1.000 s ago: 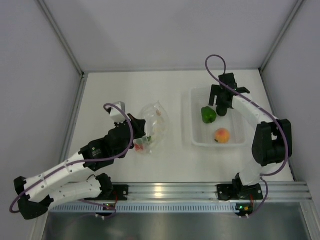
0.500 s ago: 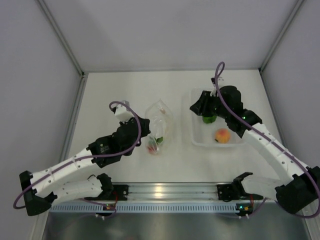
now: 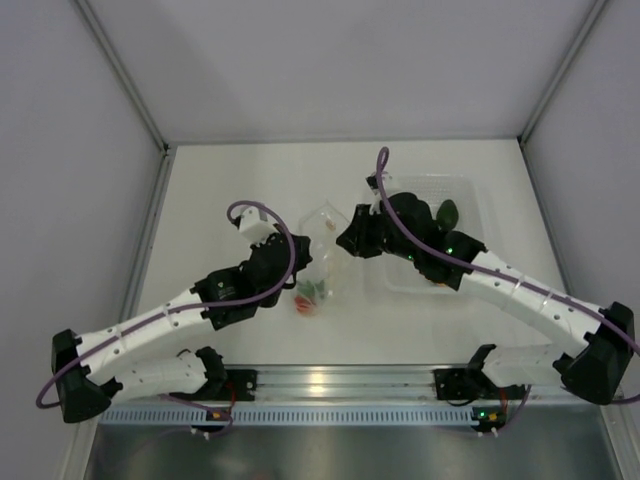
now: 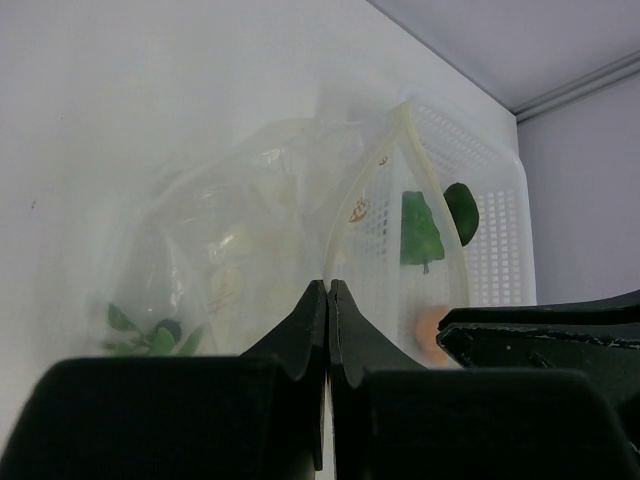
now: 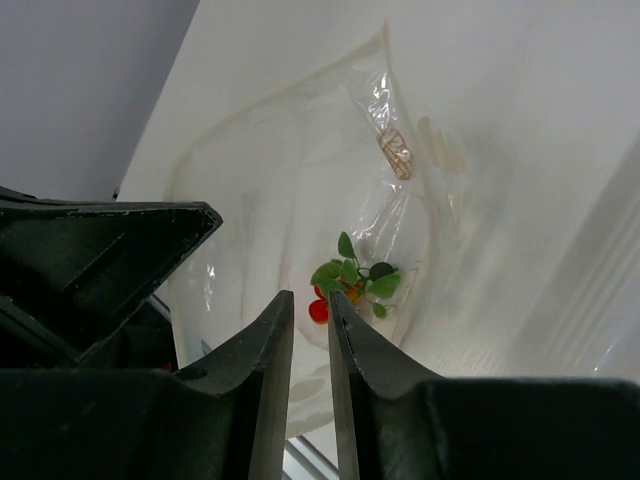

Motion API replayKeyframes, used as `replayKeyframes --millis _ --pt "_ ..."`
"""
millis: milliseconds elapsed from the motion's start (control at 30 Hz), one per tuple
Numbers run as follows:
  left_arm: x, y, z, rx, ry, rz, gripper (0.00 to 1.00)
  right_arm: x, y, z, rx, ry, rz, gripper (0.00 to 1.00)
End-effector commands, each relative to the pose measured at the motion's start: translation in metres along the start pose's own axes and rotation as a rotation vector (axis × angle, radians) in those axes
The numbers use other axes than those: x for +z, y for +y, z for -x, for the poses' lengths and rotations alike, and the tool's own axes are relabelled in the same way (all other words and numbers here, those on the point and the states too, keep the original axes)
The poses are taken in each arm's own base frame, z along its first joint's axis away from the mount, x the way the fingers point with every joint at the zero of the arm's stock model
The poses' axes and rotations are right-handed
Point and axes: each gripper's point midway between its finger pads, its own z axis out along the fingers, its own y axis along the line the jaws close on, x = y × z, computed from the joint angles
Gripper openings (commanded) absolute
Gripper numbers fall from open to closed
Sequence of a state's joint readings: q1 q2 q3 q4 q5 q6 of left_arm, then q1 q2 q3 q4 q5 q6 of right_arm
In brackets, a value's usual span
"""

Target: Open the zip-top bag and remove the fake food

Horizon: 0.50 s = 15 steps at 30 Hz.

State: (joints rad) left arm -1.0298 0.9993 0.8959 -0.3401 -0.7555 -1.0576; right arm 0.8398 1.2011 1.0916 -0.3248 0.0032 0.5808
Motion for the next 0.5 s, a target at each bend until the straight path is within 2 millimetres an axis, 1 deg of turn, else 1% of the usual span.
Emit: replayKeyframes --millis 0,67,167,200,233,267,333,400,467 --pt "0.005 -0.017 0.002 -0.072 -0.014 -0.03 0.0 0.008 0.021 0.023 0.008 -0.089 -0.011 0.21" --pt "0.007 -0.019 0.001 -0.082 -0.008 -0.033 0.0 0.019 0.026 0.018 0.0 -0.073 -0.026 0.21" --pt "0.008 -0.019 -0.002 -0.107 -0.004 -0.029 0.0 0.035 0.027 0.012 0.005 -0.05 -0.06 0.19" --pt "0.008 -0.019 0.0 -0.134 -0.013 -0.027 0.0 0.039 0.028 0.012 0.011 -0.052 -0.064 0.18" --pt "0.008 -0.017 0.0 -0.148 -0.019 -0.022 0.0 0.047 0.023 0.008 0.025 -0.054 -0.098 0.18" --pt "0.008 -0.013 -0.002 -0.152 -0.025 -0.012 0.0 0.051 0.023 0.006 0.035 -0.054 -0.108 0.18" --pt "0.007 -0.012 0.0 -0.182 -0.038 -0.014 0.0 0.061 0.021 0.0 0.07 -0.053 -0.122 0.18" --pt "0.006 -0.007 -0.002 -0.214 -0.04 -0.009 0.0 0.069 0.017 -0.002 0.108 -0.065 -0.149 0.18" --pt "0.002 -0.007 0.002 -0.25 -0.053 -0.02 0.0 0.081 0.013 -0.007 0.123 -0.062 -0.166 0.17"
